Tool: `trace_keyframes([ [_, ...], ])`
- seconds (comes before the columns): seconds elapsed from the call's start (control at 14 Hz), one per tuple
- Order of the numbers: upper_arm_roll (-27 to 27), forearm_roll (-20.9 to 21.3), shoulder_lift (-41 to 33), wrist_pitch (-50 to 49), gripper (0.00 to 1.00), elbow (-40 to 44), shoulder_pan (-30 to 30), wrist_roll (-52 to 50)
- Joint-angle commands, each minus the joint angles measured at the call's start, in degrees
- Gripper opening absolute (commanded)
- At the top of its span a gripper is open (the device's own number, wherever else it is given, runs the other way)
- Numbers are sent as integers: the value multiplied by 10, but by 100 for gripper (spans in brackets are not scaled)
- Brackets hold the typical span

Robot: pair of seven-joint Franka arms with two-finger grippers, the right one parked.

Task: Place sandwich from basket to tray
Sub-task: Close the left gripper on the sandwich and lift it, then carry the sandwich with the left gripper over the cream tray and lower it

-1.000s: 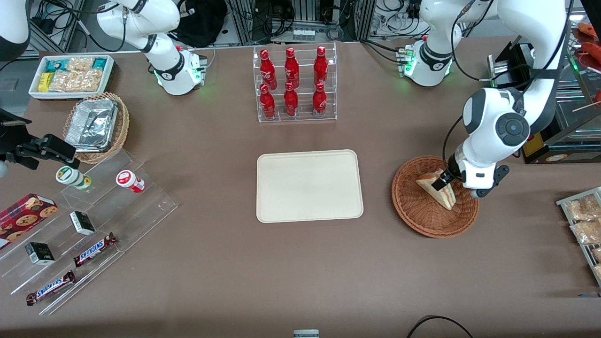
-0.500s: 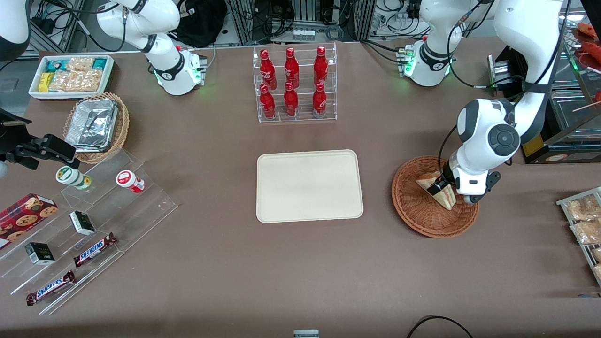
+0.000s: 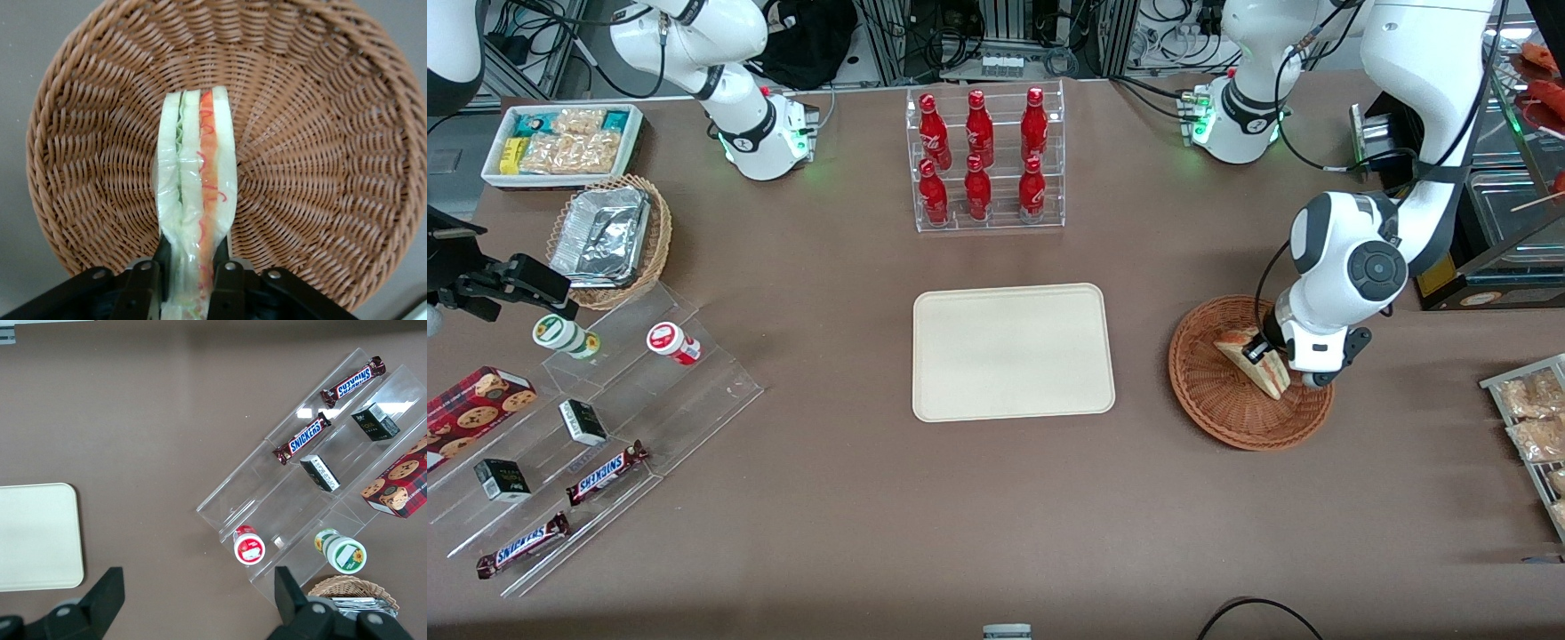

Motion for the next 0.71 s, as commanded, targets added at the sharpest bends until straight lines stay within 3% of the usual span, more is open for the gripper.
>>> trace_keyframes([
  [0.0, -1, 5, -39, -59, 11, 22, 5, -4],
  [0.14, -4, 5, -82, -149, 10, 79, 4, -2],
  [0.29, -41, 5, -59, -271, 10, 199, 4, 3],
  [0.43, -76, 6, -24, -299, 10, 267, -6, 1],
  [0.57, -86, 10, -14, -298, 10, 282, -49, 1],
  [0.64, -86, 33, -4, -299, 11, 283, -74, 2],
])
